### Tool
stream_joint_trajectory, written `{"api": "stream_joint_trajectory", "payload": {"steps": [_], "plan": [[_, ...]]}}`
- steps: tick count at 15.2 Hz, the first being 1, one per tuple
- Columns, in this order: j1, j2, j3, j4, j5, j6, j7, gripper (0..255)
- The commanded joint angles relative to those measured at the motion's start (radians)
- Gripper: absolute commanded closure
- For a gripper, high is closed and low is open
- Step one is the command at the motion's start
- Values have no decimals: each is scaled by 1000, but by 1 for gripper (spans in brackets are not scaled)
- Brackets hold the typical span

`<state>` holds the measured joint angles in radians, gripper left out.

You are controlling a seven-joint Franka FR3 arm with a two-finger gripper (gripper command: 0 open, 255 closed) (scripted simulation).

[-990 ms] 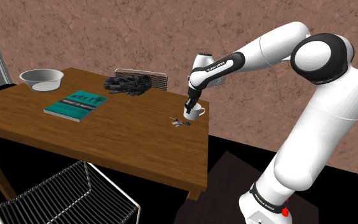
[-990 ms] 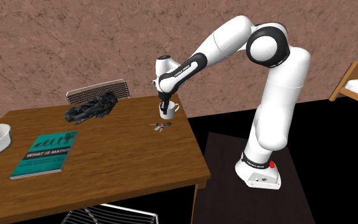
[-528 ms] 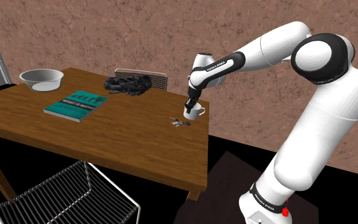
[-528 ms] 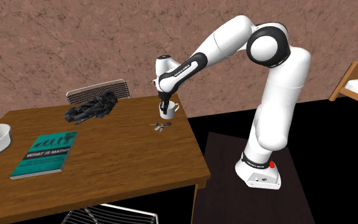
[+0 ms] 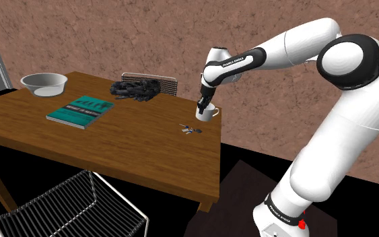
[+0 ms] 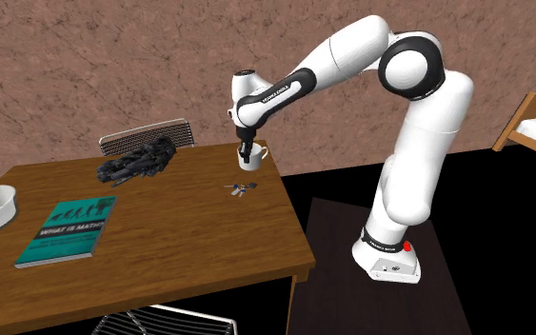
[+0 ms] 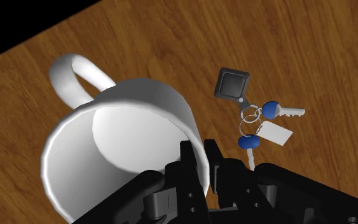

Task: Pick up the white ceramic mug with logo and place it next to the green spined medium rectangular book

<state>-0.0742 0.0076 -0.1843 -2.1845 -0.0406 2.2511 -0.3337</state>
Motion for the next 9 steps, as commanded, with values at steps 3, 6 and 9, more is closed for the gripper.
{"api": "stream_joint_trajectory", "payload": {"steps": [3,6,9], "plan": [[1,-27,1,28,-5,-55,3,255],[1,-43,2,52,-7,-94,4,255],[2,-58,2,77,-9,-134,4,255]]}}
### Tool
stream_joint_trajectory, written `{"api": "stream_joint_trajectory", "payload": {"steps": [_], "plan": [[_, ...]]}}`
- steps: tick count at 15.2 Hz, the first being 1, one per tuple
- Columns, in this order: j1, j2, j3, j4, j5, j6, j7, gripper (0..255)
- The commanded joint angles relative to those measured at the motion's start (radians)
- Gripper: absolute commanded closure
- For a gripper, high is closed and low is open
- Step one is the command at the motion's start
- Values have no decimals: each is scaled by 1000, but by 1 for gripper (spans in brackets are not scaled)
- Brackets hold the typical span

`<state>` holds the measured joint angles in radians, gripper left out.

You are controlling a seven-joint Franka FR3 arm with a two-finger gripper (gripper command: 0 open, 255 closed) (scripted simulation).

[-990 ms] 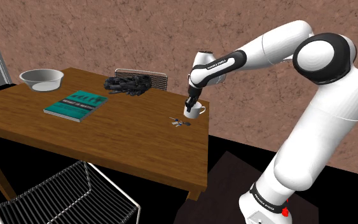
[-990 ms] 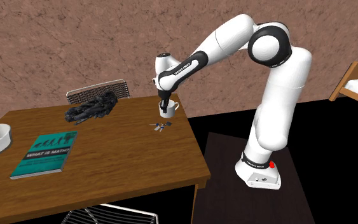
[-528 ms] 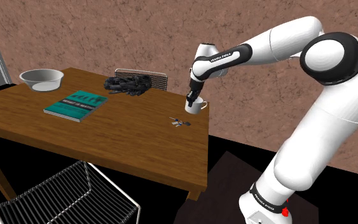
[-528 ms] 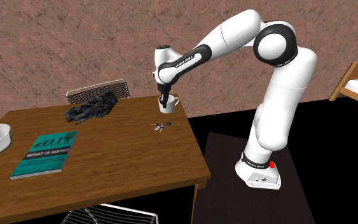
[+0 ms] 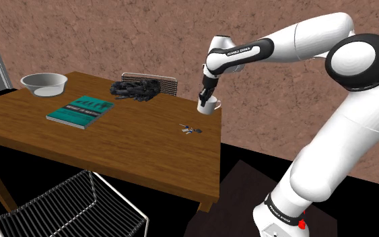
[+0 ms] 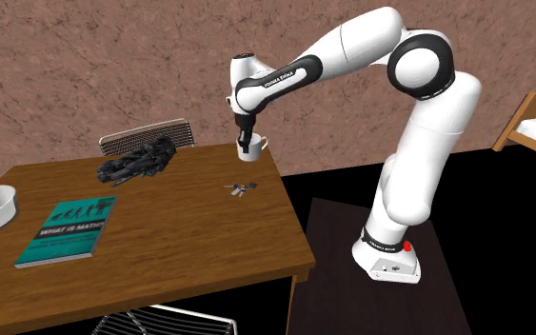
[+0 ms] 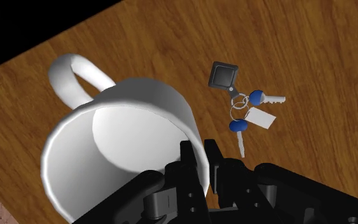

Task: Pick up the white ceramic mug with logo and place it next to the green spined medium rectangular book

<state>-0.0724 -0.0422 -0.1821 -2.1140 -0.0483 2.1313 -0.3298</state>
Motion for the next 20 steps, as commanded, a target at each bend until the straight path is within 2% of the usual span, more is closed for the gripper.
{"api": "stream_joint_trajectory", "payload": {"steps": [1,11,20], "plan": [[0,-12,0,15,-2,-28,0,255],[2,-43,3,111,-5,-154,0,255],[81,171,83,321,16,-157,152,255]]}}
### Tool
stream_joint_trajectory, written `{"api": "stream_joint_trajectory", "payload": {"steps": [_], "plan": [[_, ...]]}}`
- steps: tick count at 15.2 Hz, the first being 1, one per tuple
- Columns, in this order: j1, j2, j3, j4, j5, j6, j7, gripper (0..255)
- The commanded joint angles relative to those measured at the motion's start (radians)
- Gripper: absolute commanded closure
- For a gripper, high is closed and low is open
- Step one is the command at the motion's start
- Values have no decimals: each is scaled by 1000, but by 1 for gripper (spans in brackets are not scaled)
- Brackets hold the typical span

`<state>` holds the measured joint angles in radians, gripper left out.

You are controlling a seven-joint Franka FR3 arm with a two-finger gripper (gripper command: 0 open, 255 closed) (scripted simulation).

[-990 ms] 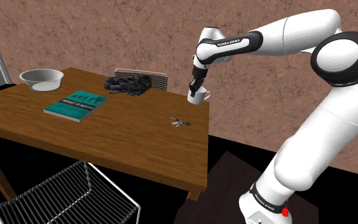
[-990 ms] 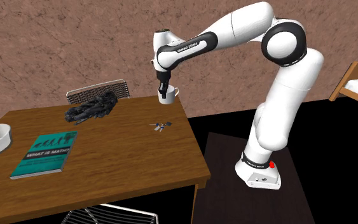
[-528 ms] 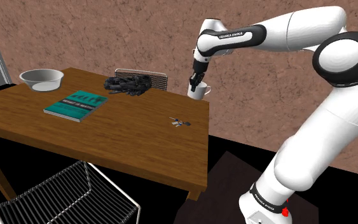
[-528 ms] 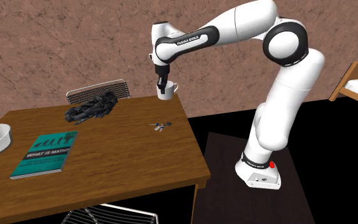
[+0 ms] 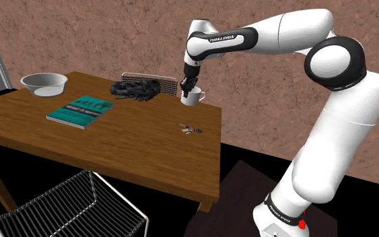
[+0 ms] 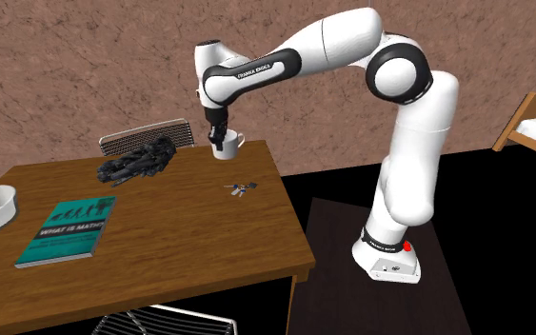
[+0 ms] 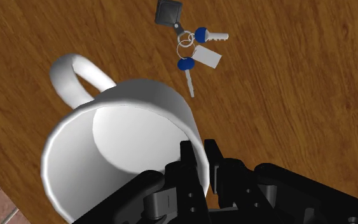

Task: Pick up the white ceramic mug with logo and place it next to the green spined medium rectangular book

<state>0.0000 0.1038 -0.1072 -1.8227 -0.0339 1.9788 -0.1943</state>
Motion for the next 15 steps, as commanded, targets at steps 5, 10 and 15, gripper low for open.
{"api": "stream_joint_trajectory", "payload": {"steps": [5,10,15], "plan": [[52,168,40,197,3,-32,92,255],[96,336,63,416,1,-87,160,255],[139,552,78,733,-2,-191,218,255]]}}
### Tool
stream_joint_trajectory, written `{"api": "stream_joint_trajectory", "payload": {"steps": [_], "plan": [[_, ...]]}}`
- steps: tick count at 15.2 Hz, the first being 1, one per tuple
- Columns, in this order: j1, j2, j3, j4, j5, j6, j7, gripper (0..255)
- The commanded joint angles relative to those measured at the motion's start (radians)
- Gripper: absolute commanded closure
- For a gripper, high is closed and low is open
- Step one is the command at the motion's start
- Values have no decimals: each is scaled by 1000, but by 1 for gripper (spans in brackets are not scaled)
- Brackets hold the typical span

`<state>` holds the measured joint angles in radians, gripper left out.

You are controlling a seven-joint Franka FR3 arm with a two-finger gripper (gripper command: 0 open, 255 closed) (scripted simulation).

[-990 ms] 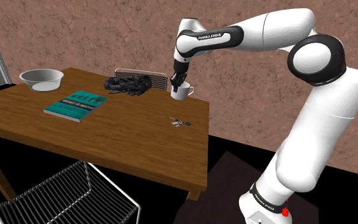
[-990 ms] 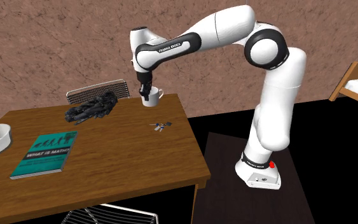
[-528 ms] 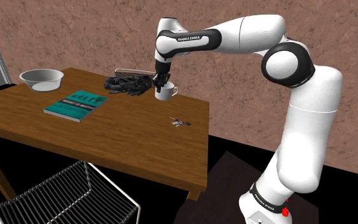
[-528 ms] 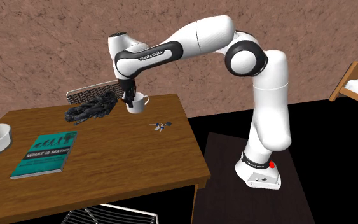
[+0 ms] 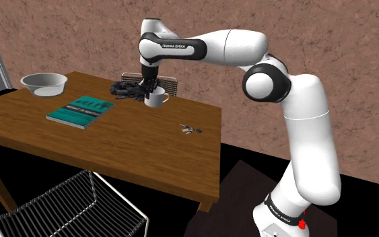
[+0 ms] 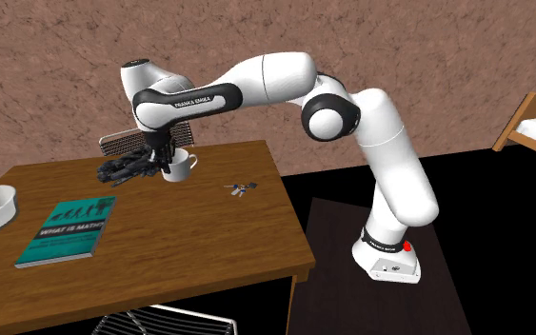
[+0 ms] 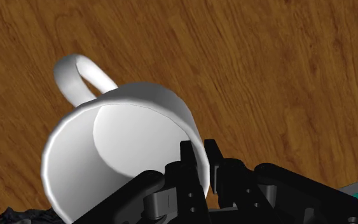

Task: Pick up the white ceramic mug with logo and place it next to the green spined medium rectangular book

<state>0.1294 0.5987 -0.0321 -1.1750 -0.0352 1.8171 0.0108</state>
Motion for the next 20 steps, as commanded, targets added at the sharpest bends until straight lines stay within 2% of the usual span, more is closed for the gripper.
{"api": "stream_joint_trajectory", "payload": {"steps": [1,2,12,17,20], "plan": [[18,113,5,173,-1,-61,23,255],[29,196,8,308,-1,-114,35,255],[30,180,7,145,-2,32,41,255],[30,188,7,93,-3,93,44,255],[30,188,7,93,-3,93,44,255]]}}
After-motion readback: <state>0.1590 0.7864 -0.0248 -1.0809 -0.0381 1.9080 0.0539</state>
